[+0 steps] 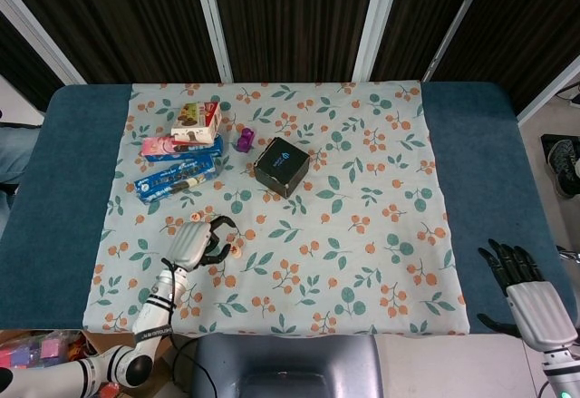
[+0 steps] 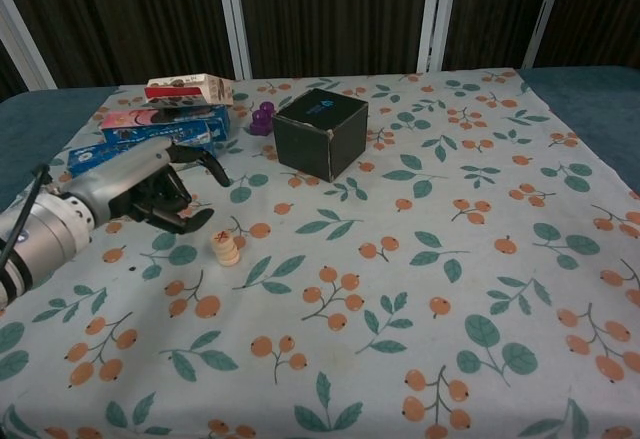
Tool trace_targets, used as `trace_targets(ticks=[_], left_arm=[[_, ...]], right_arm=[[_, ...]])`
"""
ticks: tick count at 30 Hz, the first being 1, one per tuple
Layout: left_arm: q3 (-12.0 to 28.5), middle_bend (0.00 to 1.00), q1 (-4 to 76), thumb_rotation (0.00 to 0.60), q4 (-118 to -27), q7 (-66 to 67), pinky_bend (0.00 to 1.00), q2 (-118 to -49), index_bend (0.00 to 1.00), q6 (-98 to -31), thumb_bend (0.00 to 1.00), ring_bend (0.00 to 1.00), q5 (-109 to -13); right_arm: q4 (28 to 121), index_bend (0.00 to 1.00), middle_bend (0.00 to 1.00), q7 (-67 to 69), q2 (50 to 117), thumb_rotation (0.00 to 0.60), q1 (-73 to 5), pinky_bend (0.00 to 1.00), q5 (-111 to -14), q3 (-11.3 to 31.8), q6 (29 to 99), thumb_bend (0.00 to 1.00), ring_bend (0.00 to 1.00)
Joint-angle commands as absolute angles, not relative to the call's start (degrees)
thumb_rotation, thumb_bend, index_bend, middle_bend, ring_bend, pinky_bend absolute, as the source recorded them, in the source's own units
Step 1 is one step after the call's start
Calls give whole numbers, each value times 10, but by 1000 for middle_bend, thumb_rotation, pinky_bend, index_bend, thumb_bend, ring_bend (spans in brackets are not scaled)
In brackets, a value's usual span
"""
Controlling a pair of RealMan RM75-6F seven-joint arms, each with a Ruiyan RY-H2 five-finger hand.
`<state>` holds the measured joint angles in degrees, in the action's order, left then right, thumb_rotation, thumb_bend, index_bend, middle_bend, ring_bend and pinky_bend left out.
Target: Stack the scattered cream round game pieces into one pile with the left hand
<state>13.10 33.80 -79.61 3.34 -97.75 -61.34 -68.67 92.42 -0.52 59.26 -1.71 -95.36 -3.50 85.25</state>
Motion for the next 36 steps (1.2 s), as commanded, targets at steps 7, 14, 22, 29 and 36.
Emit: trace_targets(ticks=[7,14,22,29,36], left_arm=[[167,1000,358,600,-673,15,1000,-988,352,-547,407,1000,-600],[161,1000,369,600,-599,17,1000,-1025,336,-527,405,1000,-589],[161,1000,371,600,-570,13,1000,-1038,347,-526,405,1000,-593],[161,1000,370,600,-559,12,1000,-1039,390,-520,405,1000,-590],[161,1000,370,600,-552,8,1000,-1044,404,-518,406,1000,-594]], right_arm=[[924,0,0,-8,595,600,-16,0,-955,-35,853,174,0],[925,0,0,-12,595,600,-18,0,-951,-34,848,174,0],[925,0,0,-7,593,600,-17,0,-951,-34,850,175,0],[925,0,0,-8,594,600,-16,0,-951,-34,850,174,0],[926,0,0,-12,594,600,-17,0,-950,-34,848,174,0]])
